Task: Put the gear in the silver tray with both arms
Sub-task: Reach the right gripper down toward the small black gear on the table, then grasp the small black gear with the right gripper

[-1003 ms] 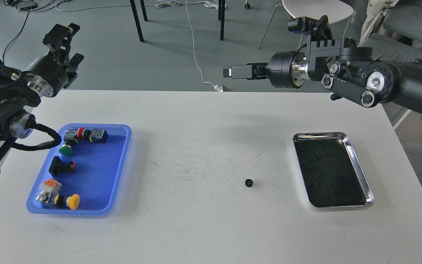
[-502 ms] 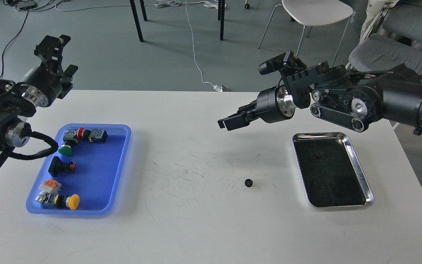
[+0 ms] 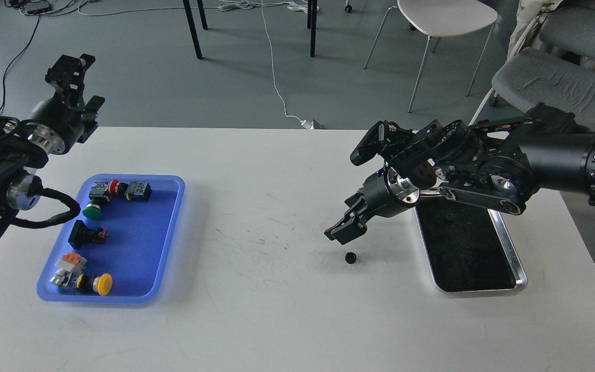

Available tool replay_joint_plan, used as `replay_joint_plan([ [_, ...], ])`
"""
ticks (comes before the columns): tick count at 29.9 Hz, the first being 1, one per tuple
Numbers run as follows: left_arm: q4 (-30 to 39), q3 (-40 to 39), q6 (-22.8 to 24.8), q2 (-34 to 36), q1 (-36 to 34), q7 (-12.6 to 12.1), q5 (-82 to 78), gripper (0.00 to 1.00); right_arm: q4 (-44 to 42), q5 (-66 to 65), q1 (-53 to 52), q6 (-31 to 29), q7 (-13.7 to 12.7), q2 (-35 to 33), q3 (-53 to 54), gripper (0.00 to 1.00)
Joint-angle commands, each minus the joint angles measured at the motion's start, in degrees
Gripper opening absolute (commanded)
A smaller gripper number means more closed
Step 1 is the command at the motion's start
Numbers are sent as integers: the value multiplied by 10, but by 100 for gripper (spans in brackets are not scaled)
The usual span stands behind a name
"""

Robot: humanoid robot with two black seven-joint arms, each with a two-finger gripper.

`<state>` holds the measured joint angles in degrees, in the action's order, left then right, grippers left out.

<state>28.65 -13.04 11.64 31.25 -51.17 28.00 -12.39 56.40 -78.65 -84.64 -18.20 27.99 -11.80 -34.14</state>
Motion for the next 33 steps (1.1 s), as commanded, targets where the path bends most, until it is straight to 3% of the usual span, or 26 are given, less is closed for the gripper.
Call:
replay_joint_plan([
  [1, 0, -1, 0, 0, 1, 0, 1, 99, 2, -19, 3, 0, 0, 5, -15, 94],
  [25, -1, -2, 0, 0, 12, 0, 2, 99, 6, -34, 11, 1, 0, 39, -59, 84],
  [33, -5, -2, 0, -5, 12, 0, 2, 99, 6, -51, 11, 1, 0, 43, -79, 72],
])
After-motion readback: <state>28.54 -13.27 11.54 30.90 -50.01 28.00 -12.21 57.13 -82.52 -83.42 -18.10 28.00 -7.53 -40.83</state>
